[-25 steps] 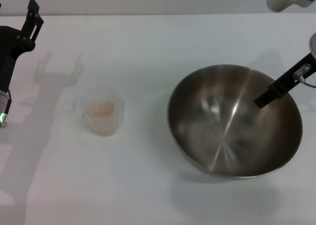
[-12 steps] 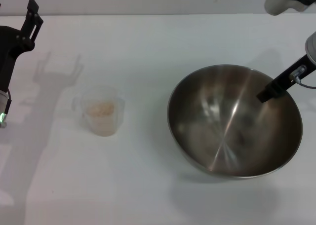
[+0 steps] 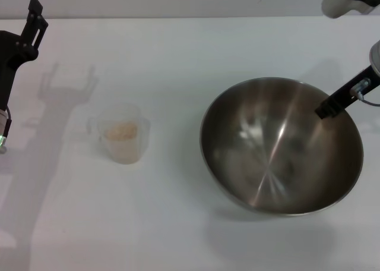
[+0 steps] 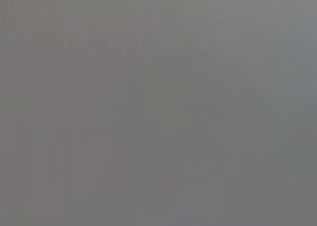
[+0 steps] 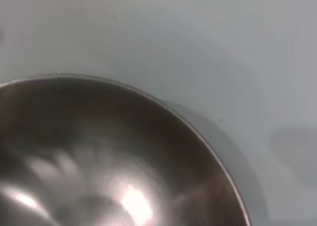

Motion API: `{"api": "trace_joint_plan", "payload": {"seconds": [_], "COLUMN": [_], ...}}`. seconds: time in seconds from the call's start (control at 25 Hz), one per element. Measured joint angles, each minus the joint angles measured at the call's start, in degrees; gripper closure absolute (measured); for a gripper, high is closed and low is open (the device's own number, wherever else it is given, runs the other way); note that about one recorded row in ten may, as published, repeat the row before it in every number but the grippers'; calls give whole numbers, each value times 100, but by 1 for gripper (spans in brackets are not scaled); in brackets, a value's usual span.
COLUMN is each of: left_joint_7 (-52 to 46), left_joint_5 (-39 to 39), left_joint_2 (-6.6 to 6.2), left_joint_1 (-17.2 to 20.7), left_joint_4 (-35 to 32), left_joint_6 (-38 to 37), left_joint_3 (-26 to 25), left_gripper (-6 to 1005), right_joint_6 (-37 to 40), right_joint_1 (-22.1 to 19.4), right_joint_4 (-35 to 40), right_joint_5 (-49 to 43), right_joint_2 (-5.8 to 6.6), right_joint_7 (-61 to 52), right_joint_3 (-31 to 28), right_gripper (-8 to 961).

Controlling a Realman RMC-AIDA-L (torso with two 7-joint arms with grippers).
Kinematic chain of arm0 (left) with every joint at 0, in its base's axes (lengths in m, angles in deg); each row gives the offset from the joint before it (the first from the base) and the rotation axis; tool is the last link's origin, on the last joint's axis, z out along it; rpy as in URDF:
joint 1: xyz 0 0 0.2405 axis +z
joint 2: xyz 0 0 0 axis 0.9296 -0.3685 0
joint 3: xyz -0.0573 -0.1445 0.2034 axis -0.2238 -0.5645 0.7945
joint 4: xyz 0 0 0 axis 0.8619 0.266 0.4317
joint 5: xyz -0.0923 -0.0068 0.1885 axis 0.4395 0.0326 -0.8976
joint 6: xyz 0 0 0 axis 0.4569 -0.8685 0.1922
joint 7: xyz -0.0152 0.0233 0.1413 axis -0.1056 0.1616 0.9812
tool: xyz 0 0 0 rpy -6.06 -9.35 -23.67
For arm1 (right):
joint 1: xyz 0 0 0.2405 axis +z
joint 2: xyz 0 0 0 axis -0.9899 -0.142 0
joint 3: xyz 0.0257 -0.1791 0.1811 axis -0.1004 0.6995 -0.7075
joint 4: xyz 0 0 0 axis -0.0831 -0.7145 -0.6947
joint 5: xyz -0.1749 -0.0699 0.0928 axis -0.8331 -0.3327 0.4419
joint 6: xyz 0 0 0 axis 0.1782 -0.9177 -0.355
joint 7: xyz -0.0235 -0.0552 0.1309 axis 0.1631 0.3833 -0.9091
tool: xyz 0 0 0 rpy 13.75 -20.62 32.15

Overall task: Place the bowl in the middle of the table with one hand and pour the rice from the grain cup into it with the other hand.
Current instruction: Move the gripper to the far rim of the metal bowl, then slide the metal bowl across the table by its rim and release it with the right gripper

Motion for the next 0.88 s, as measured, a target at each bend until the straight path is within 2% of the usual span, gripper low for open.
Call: {"api": "trace_joint_plan", "payload": {"seconds": [0.28,0.44,0.64,0.88], "left_joint_7": [11,15,25,27], "left_joint_5": [0,0,0,-1], "left_joint_2": [0,0,-6,-9], "left_joint_1": [-2,-3,-9,-31], "left_joint_4": [12,18,19,-10], "left_joint_6": [0,0,0,-4], "left_joint_3": [1,1,-8,-33], "left_gripper": [185,185,185,185], "right_joint_6": [96,147,132,112], "right_joint_1": [-21,-69,-93,-115], "right_joint_4": [296,522,661,712], "right_joint_5": [58,440,867,1290], "right_joint_2": [-6,-10,-12,-25], "right_joint_7": [35,296,544,835], "right_joint_3": [-455,-685,-795,-794], "right_gripper": [870,889,934,936]}}
